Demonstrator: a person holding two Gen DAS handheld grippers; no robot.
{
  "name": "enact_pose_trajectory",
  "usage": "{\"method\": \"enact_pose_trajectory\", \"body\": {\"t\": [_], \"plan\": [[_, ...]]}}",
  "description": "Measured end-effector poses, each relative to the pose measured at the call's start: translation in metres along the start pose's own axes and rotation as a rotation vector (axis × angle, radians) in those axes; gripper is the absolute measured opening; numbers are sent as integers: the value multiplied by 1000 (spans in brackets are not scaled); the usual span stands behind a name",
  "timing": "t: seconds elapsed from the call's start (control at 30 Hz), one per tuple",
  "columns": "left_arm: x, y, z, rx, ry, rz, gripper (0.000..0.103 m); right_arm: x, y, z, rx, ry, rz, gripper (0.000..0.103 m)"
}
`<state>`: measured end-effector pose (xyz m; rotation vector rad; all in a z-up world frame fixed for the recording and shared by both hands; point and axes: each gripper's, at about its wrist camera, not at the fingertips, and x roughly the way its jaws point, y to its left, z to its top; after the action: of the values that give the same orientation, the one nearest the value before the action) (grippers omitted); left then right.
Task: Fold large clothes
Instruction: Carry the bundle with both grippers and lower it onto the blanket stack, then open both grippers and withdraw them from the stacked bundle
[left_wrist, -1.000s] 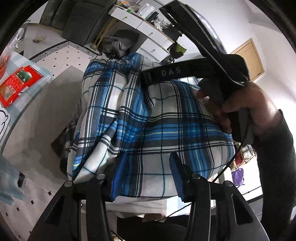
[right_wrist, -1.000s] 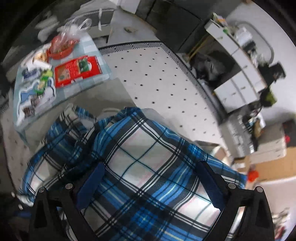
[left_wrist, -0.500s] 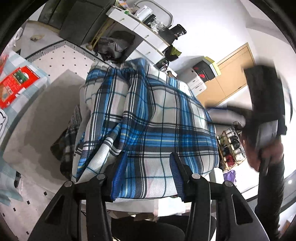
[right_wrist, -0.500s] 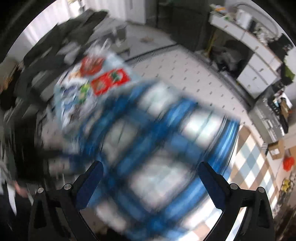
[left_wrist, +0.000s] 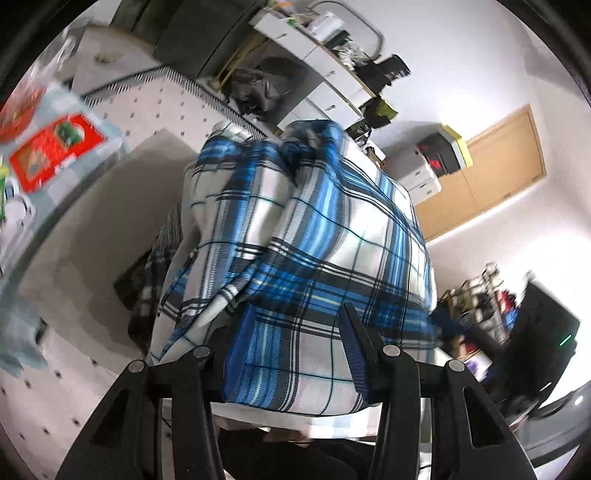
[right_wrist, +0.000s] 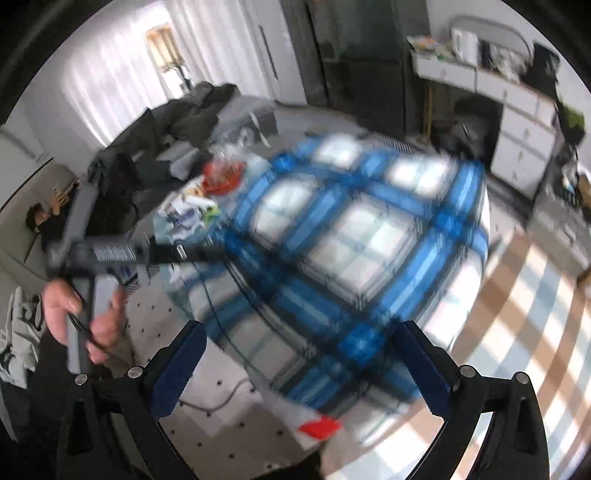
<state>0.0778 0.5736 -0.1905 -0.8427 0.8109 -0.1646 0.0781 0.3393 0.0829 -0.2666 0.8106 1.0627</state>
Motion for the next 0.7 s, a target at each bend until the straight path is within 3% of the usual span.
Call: {"method": "enact_pose_trajectory", "body": {"t": [0.13,0.23,0.3,0.33,0.37,0.4,0.43,0.5,0.6,0.7], "plan": [[-5,-10,-8,-4,-41,61,41,3,-6,-26,27,-44,29,103],[-15,-36,-22,71,-112,208,41,-28,-28,-45,158,-107,190,103],[-28,-54,-37,123,-172,236,42,-52,-44,-61,233,-174,252,103],[-39,-66,-50,151,-231,259,44,-70,-51,-75,260,-234,266,103],[-46,-77,-62,176,-275,273,54,-82,-54,-86,260,-278,267,103],[-52,-88,-73,202,-320,286,68,-95,-55,-99,242,-321,252,103],[-57,-98,-85,226,-360,297,73,-106,-53,-111,218,-360,211,103],[-64,-119,-115,295,-435,309,76,-119,-42,-132,150,-418,125,103],[-65,-137,-149,351,-479,338,81,-140,-24,-182,30,-606,-57,103],[-62,-146,-176,363,-555,376,93,-144,0,-211,-45,-672,-167,103]]}}
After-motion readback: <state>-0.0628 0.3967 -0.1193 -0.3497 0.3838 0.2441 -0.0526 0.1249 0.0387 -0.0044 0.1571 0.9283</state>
